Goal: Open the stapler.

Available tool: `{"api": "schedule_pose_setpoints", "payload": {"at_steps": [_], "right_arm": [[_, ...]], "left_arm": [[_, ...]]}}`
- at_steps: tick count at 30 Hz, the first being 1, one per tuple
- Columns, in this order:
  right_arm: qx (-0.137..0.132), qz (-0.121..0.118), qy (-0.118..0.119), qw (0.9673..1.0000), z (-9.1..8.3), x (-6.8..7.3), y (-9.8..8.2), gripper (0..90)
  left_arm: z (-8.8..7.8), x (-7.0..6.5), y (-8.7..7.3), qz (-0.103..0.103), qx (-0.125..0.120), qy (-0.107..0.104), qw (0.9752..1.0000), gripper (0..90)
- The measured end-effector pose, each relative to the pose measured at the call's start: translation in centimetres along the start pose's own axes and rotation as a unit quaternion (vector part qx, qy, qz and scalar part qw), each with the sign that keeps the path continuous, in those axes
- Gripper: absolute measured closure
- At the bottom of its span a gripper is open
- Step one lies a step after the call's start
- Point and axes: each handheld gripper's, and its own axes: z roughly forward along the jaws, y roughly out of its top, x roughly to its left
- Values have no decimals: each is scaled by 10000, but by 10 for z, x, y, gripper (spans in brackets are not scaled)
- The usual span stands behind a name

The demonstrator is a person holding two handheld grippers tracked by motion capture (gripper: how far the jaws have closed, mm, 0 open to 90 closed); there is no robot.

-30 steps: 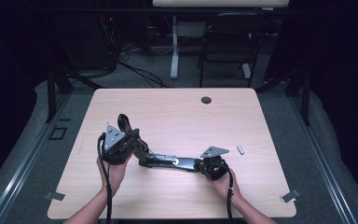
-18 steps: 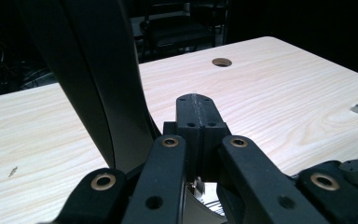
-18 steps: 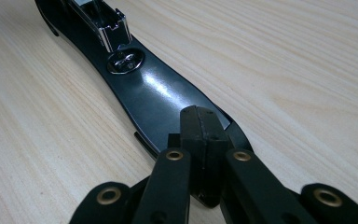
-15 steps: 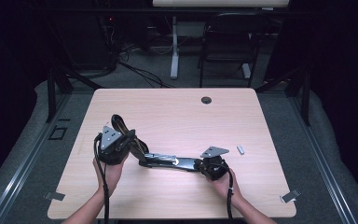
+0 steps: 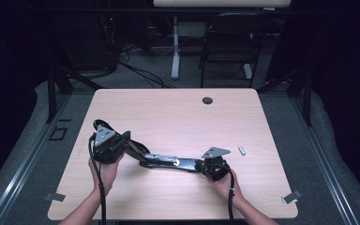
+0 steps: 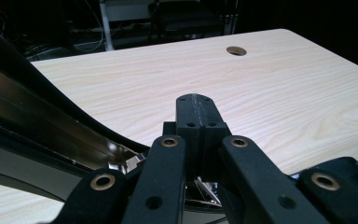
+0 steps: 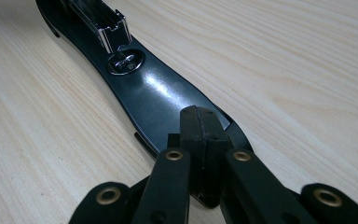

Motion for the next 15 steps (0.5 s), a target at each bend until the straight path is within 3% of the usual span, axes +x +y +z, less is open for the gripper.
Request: {"api": "schedule_pose_setpoints", "payload": {"at_steps": [3, 5, 10, 15], "right_arm": [[-13, 12, 31, 10000, 0, -1, 0, 900], [-73, 109, 69, 9999, 1, -1, -1, 900], [250, 110, 343, 9990, 0, -5, 6, 830], [560, 103, 608, 9965, -1, -8, 13, 714]], "left_arm": [[-3, 0, 3, -4, 33, -127, 9999, 851], [-4, -2, 5, 16, 78, -382, 9992, 804], [-4, -11, 4, 180, 417, -880, 9951, 636], [-6, -12, 2, 207, 706, -1095, 9913, 469]]}}
